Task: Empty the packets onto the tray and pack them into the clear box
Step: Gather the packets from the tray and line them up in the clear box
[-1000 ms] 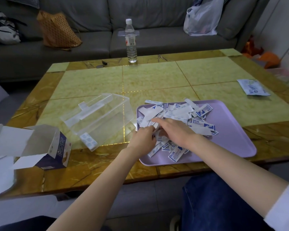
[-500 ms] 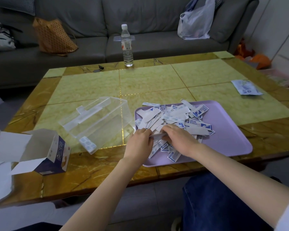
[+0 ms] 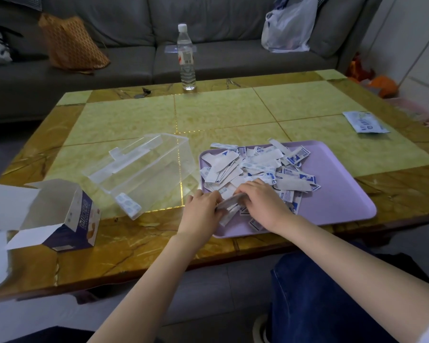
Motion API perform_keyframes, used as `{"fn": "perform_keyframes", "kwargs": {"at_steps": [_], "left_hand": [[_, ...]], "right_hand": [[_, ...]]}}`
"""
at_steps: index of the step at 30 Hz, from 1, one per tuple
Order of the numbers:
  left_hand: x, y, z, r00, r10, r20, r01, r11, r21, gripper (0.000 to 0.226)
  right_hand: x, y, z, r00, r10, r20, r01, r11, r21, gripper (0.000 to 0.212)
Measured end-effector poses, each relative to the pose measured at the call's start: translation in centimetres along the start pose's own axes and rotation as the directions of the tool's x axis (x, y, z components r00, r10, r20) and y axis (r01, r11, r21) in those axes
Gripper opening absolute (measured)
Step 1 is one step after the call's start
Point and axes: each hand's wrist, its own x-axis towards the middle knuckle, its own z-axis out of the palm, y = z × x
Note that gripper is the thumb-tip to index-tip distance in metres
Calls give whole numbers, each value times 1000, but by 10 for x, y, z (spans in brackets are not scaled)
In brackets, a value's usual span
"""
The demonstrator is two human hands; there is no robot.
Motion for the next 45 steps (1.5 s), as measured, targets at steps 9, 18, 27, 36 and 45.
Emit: {"fn": "perform_keyframes", "kwargs": {"at_steps": [9,18,27,36,45], "left_hand": [[-8,-7,14,995,99,-31,-95,990,105,30],[-8,0,16,993,100,70,-106,990,88,26],[-10,-7,14,997,21,76,-9,988,-157,16],[-11,-7,11,998,25,58,-13,981,-194,13],[-17,-17,-22,988,-53,-142,23,979,-203,11]], "right_hand": [[-11,-4,8,996,42,75,-30,987,-158,20],[-9,-20,26,996,73,49,-79,988,130,31],[-12,-9,21,995,81,55,-82,996,24,35],[-12,-18,15,996,79,33,-83,989,123,32],[-5,-34,5,1000,16,-4,-15,991,134,20]]}}
